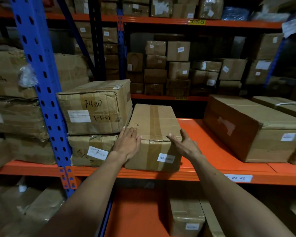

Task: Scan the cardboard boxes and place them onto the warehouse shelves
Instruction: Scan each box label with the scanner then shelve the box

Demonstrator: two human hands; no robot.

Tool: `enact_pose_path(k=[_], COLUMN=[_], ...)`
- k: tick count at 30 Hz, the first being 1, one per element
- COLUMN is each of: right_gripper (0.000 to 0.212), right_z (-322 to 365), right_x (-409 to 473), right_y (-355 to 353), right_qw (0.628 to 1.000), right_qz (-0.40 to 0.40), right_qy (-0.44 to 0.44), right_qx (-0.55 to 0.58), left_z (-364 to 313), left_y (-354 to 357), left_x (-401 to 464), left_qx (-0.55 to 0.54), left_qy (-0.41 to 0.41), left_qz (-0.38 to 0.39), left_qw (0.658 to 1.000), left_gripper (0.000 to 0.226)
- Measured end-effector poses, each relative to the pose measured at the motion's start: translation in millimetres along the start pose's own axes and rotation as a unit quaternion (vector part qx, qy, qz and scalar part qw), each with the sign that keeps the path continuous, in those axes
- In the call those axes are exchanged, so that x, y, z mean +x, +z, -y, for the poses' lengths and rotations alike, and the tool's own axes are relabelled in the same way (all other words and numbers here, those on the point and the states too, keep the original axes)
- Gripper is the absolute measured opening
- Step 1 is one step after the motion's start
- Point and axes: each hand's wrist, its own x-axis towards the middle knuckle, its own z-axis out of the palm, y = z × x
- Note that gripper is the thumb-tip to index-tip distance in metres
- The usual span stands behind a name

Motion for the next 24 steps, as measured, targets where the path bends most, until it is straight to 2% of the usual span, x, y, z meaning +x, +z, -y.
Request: enact_pose_path(k=[1, 3, 5, 7, 9, 12, 16, 18, 21, 24], right_gripper=[0.106, 0.1, 0.092, 0.085, 0.081, 0.071, 0.071, 0.06, 0.055, 0.05], right_z=[-1.6, -10.5, -31.4, -60.9, -91.0, -135.6, -200.8, -234.7, -289.8, -348.2], right_x=[-5.6, -24.0, -44.2, -64.2, -84.6, -114.7, -160.4, -184.1, -216.1, -241.4], right_y=[1.6, 4.7, 7.2, 8.9, 9.6, 11.2, 11.3, 8.5, 4.6, 2.8], right_qw=[1.0, 1.0, 1.0, 0.999, 0.995, 0.988, 0.979, 0.972, 0.96, 0.953], right_qz=[-0.003, -0.005, -0.007, 0.009, 0.027, 0.045, 0.061, 0.077, 0.1, 0.12], right_qy=[0.004, 0.005, -0.001, 0.013, 0.04, 0.088, 0.148, 0.167, 0.21, 0.239], right_qx=[0.004, 0.0, -0.019, -0.05, -0.088, -0.115, -0.127, -0.143, -0.154, -0.144], left_z=[-1.8, -7.2, -17.3, -35.2, -58.0, -94.2, -134.0, -153.1, -181.7, -208.8], left_y=[0.5, 3.5, 20.0, 44.3, 71.8, 109.9, 151.9, 169.0, 191.6, 218.4], left_x=[-5.2, -23.6, -49.5, -78.8, -107.9, -152.1, -207.3, -233.4, -271.2, -307.8], left_qx=[-0.01, -0.046, -0.101, -0.16, -0.22, -0.29, -0.336, -0.335, -0.337, -0.332], left_qy=[-0.007, 0.012, 0.068, 0.09, 0.061, -0.011, -0.067, -0.092, -0.112, -0.098], left_qz=[-0.005, -0.078, -0.166, -0.19, -0.131, 0.005, 0.204, 0.256, 0.31, 0.359], left_qw=[1.0, 0.996, 0.979, 0.964, 0.965, 0.957, 0.917, 0.902, 0.882, 0.867], left_gripper=[0.067, 0.069, 0.054, 0.049, 0.055, 0.069, 0.071, 0.066, 0.061, 0.073])
